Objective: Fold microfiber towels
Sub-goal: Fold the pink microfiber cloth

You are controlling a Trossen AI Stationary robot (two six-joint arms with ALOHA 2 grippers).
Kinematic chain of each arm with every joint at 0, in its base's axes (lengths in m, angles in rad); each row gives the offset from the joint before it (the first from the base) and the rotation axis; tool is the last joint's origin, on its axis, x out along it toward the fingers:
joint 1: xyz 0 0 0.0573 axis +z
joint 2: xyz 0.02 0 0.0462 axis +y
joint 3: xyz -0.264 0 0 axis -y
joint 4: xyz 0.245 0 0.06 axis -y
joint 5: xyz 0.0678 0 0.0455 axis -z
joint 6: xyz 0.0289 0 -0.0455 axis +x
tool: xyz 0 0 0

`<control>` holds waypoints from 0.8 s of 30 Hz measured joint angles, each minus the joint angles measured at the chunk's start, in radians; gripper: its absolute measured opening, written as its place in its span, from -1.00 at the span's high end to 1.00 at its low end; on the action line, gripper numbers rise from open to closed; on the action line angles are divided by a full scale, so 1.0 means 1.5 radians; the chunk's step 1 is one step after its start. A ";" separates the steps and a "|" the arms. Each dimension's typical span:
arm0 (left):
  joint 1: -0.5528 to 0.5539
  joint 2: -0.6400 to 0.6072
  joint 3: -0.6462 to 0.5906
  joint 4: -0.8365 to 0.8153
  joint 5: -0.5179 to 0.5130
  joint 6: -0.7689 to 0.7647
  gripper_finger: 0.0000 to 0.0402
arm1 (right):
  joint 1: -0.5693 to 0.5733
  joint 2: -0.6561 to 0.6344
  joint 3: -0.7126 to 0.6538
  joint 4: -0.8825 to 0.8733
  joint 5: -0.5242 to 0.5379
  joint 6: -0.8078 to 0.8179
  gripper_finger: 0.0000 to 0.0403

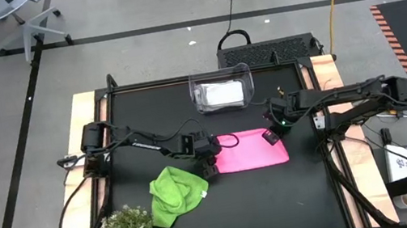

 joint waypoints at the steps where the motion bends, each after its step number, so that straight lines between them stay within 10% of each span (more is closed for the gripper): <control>1: 0.000 0.000 0.000 0.004 0.000 -0.001 0.43 | 0.000 0.000 0.007 0.000 0.006 0.002 1.00; 16: 0.000 0.001 -0.001 0.016 0.001 0.004 0.43 | -0.003 0.000 0.078 0.009 0.002 0.111 1.00; 24: 0.000 0.001 0.000 0.017 0.000 0.005 0.43 | -0.002 0.011 0.096 0.247 -0.018 0.178 1.00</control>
